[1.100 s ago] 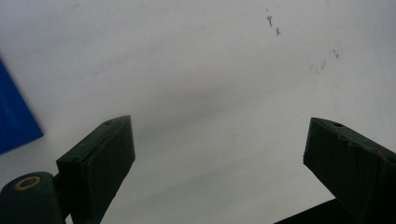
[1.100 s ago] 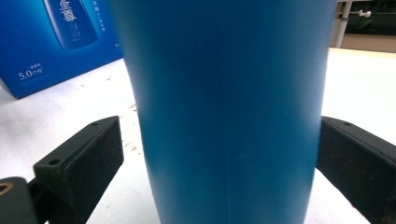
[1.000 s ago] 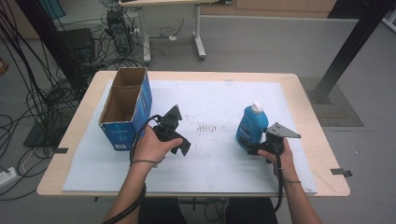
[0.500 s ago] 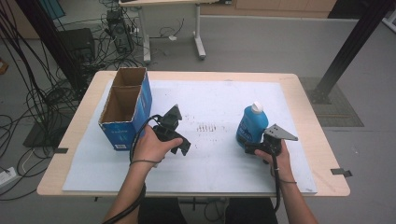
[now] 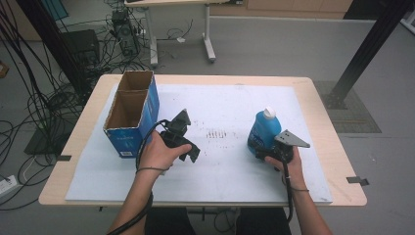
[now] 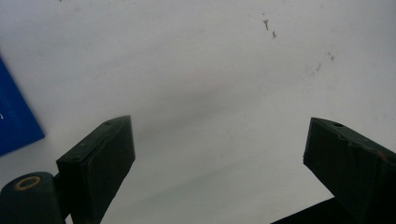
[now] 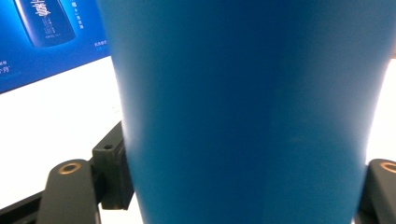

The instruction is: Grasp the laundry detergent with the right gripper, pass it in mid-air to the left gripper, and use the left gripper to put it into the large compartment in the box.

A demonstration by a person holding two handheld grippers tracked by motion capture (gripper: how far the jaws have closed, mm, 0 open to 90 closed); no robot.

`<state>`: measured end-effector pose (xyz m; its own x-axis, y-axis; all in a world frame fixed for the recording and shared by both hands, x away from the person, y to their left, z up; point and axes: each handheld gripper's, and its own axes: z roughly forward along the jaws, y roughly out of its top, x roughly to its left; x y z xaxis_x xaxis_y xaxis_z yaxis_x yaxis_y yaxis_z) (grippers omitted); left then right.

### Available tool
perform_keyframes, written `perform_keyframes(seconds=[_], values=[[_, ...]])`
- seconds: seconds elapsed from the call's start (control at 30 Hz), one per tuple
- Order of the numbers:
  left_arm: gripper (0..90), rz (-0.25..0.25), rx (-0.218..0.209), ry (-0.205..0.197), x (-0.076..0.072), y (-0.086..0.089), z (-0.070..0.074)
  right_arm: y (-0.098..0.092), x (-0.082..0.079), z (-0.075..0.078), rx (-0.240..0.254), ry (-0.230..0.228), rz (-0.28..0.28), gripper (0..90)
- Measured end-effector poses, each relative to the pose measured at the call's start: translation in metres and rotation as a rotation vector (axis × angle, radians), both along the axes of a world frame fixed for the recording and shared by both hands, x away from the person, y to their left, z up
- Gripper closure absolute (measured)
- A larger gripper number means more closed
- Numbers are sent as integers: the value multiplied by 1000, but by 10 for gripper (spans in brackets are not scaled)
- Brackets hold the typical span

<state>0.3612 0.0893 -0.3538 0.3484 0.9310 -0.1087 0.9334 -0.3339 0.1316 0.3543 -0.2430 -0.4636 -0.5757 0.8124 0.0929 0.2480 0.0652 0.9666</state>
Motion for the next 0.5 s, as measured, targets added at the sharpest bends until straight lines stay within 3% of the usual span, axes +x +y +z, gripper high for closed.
perform_keyframes(seconds=[0.5], values=[[93, -1, 3, 5, 0, 0, -1, -1, 0, 0, 5, -2, 1, 394]])
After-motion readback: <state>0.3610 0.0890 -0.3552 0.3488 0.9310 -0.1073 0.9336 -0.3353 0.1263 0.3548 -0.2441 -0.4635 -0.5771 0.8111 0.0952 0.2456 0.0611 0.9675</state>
